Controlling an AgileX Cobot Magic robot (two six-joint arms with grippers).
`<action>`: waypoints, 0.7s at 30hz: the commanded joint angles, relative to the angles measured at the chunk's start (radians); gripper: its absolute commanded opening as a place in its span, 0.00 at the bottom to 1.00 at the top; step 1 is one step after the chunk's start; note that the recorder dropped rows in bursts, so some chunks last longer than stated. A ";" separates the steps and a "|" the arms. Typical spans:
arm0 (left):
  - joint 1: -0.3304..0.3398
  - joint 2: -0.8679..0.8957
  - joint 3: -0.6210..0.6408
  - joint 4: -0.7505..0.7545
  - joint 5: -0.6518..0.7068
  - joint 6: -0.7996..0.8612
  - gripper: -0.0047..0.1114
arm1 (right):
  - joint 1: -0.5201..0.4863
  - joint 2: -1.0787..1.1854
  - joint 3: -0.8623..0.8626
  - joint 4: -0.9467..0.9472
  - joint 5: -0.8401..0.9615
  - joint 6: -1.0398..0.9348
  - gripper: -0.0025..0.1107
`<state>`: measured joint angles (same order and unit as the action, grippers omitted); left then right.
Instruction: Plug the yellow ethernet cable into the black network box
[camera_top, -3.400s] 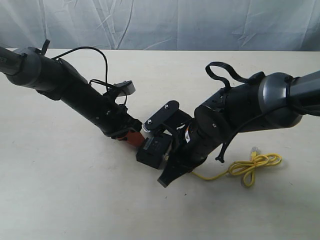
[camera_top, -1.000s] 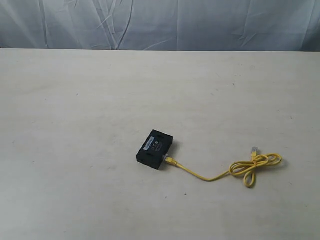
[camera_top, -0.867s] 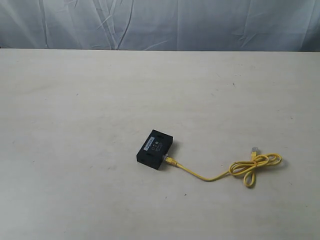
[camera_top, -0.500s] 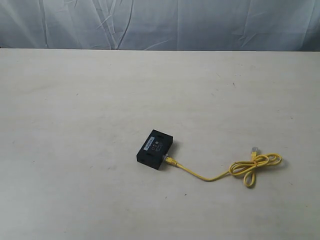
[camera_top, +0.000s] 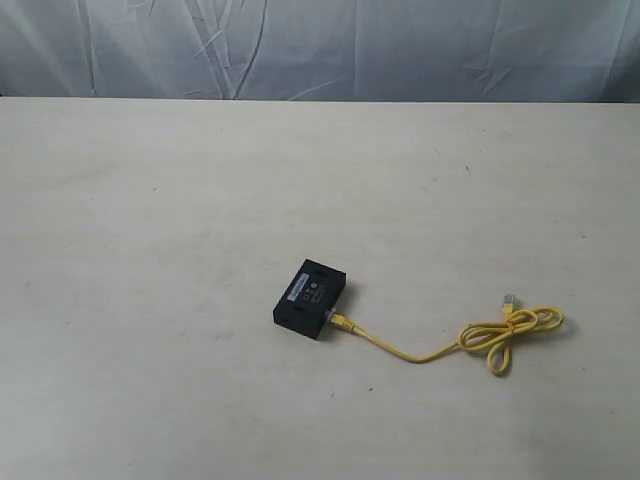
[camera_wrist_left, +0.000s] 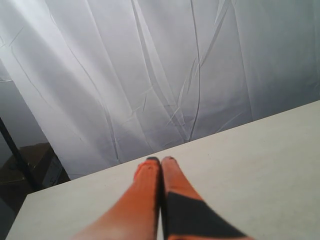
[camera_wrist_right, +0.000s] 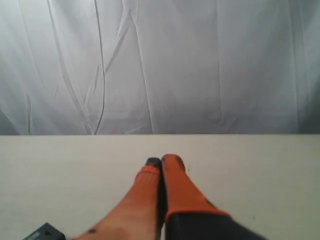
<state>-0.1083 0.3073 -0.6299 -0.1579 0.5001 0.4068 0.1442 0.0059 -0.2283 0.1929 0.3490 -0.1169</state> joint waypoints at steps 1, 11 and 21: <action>0.000 -0.003 0.001 0.002 -0.006 -0.007 0.04 | -0.004 -0.006 0.080 -0.013 -0.027 0.011 0.03; 0.000 -0.003 0.001 0.002 -0.006 -0.007 0.04 | -0.002 -0.006 0.181 -0.066 -0.003 0.075 0.03; 0.000 -0.003 0.001 0.002 -0.006 -0.007 0.04 | -0.002 -0.006 0.228 -0.126 0.018 0.095 0.03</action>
<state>-0.1083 0.3073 -0.6299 -0.1579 0.5001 0.4068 0.1442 0.0059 -0.0045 0.0939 0.3786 -0.0285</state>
